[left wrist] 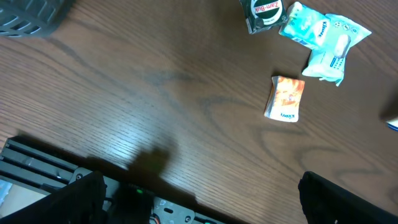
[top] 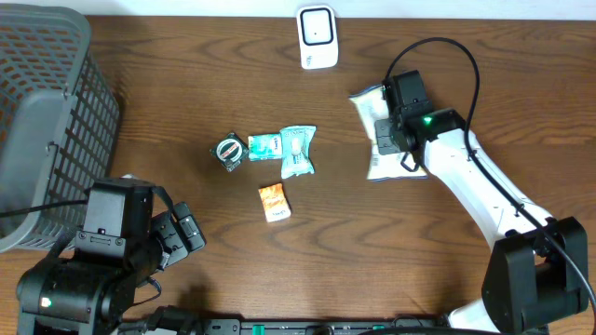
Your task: Scan the item barcode
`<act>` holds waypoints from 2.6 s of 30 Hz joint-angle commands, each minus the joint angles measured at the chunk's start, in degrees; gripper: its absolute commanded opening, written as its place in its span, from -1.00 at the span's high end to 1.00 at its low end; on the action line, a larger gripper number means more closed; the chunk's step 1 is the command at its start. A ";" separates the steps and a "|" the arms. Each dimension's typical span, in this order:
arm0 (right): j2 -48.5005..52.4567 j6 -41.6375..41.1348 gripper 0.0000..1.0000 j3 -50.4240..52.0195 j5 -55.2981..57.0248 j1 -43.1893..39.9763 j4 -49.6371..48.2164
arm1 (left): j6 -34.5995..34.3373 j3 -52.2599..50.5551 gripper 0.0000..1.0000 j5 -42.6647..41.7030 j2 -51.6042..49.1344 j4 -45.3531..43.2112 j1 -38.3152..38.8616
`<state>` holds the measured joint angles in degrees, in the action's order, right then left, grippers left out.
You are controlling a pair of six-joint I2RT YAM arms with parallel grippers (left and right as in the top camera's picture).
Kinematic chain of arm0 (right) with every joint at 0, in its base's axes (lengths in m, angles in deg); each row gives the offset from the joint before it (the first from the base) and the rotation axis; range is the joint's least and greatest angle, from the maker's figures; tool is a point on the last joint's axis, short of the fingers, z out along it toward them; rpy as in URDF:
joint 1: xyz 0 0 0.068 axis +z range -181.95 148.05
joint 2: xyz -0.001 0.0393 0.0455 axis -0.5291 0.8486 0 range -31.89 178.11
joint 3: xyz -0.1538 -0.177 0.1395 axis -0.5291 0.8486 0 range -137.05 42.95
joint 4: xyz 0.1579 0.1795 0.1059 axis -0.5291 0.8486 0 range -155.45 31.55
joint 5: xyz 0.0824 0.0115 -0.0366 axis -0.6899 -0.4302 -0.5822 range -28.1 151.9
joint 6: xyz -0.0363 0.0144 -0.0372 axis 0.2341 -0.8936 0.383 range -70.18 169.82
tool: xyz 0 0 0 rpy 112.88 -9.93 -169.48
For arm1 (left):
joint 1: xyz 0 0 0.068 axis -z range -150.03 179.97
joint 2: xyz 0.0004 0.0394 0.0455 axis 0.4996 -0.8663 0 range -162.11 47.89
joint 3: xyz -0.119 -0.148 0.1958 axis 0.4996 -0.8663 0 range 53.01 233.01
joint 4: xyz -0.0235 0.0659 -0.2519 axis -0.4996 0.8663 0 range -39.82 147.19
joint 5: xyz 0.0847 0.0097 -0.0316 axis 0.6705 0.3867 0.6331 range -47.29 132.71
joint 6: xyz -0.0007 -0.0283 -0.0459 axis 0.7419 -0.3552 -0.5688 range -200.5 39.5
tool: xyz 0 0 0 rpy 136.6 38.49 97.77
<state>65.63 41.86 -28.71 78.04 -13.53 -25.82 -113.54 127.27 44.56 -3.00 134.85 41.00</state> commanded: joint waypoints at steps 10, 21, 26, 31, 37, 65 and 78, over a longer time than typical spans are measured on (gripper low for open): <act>3.50 6.40 0.98 -1.66 21.35 1.36 2.01 | -0.26 -0.04 -0.95 0.31 0.04 0.15 0.04; 12.98 11.02 0.94 -1.68 30.21 5.16 4.98 | -0.28 -0.04 -0.95 0.31 0.04 0.15 0.04; 12.96 10.95 0.24 -1.77 26.47 12.15 5.62 | -0.26 -0.07 -0.95 0.31 0.04 0.15 0.04; 12.96 7.45 -0.01 -2.29 13.60 19.41 4.46 | -0.26 -0.04 -0.95 0.31 0.04 0.15 0.04; 12.96 2.86 -0.21 -8.00 2.97 22.18 6.51 | -0.26 -0.04 -0.95 0.31 0.04 0.15 0.04; 13.51 5.92 -0.53 1.07 -18.25 3.48 0.96 | -0.28 -0.04 -0.95 0.31 0.04 0.15 0.04; 13.40 4.79 0.98 -3.63 -18.03 3.39 2.54 | -0.26 -0.04 -0.95 0.31 0.04 0.15 0.04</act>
<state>77.58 46.99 -29.70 59.83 -10.34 -23.89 -113.56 127.27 44.54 -3.00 134.87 41.02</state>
